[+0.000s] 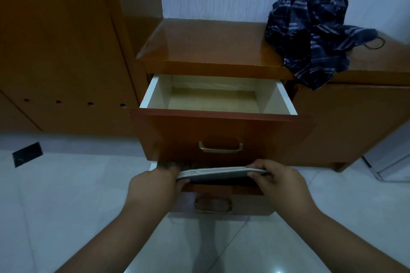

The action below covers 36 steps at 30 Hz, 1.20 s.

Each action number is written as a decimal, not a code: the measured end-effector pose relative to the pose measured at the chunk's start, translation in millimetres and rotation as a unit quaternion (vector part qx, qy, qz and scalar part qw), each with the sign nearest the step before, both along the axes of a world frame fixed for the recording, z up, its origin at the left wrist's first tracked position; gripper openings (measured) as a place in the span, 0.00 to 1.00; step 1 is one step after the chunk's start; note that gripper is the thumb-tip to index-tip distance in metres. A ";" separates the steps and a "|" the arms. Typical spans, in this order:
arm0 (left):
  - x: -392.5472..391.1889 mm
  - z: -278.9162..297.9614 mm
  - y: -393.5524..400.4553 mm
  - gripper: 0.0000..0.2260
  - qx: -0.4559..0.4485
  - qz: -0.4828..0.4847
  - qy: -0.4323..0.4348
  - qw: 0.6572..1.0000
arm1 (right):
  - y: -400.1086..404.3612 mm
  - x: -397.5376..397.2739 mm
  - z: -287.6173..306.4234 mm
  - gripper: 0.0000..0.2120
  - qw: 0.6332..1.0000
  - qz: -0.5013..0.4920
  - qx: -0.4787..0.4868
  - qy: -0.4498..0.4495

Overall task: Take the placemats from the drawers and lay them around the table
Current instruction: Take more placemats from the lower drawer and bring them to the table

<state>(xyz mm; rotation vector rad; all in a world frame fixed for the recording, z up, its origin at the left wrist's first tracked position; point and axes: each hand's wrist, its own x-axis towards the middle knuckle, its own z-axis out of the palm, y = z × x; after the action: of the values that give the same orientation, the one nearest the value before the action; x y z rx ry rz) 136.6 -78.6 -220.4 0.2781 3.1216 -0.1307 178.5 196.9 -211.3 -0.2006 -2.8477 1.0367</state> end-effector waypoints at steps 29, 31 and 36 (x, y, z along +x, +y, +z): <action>26.1 74.7 -10.5 0.03 0.581 0.372 -0.286 0.664 | -7.7 2.4 60.6 0.11 0.865 -0.231 -0.271 -0.354; 41.9 93.8 -8.7 0.08 0.575 0.369 -0.299 0.667 | -12.1 14.1 78.9 0.15 0.867 -0.221 -0.273 -0.353; 84.3 167.7 -4.5 0.15 0.540 0.327 -0.297 0.717 | -11.6 60.7 159.7 0.19 0.893 -0.236 -0.230 -0.307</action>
<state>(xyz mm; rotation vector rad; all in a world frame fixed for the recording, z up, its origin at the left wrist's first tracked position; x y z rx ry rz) 220.8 -83.0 -52.7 -0.6713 2.0657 1.4455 239.2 185.3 -51.6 -1.4077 -2.6902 1.7302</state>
